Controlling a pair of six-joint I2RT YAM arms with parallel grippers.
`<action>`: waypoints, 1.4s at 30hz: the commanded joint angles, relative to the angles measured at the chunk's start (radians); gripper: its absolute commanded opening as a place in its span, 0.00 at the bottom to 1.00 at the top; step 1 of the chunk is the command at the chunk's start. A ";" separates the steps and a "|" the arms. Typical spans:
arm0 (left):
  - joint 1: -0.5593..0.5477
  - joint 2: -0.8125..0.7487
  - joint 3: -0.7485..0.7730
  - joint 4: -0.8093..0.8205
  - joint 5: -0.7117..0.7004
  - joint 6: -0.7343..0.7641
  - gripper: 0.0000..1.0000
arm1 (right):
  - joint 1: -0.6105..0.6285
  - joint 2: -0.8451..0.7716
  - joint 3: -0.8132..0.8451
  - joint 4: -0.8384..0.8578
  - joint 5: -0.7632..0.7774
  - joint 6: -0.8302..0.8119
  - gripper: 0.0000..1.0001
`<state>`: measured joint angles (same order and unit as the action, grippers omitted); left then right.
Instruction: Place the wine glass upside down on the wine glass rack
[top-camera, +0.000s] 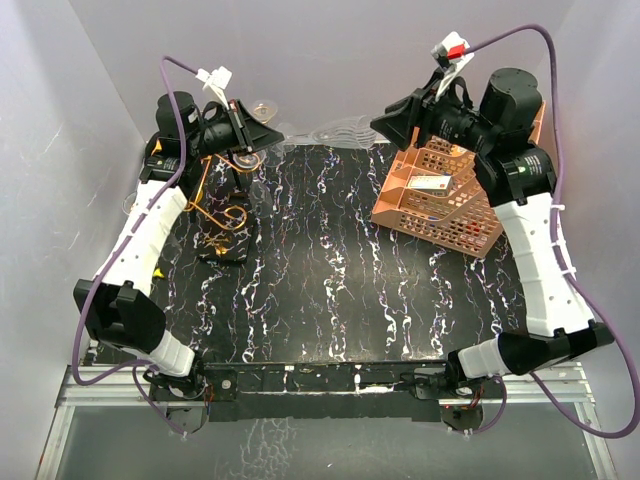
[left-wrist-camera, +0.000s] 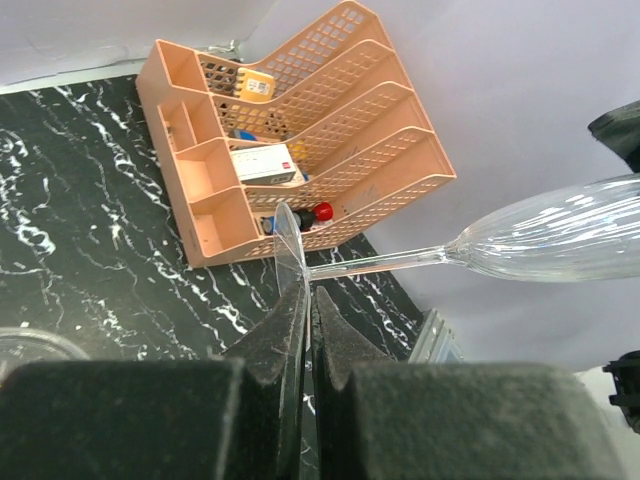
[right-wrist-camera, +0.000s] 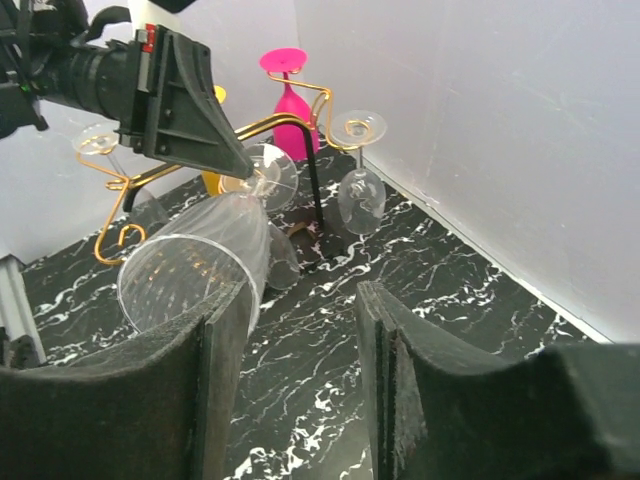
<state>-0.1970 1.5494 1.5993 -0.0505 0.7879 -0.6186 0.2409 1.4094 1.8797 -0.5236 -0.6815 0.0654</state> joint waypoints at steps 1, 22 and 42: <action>0.025 -0.076 0.046 -0.046 -0.026 0.055 0.00 | -0.030 -0.061 -0.005 0.011 0.012 -0.051 0.53; -0.005 -0.175 0.233 -0.446 -0.319 0.678 0.00 | -0.081 -0.119 -0.100 -0.069 0.214 -0.238 0.69; -0.224 -0.285 0.105 -0.715 -0.682 1.439 0.00 | -0.080 -0.214 -0.504 -0.087 0.110 -0.500 0.71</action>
<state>-0.4076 1.3193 1.7226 -0.6987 0.1593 0.6258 0.1673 1.2205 1.4551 -0.6800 -0.5564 -0.3473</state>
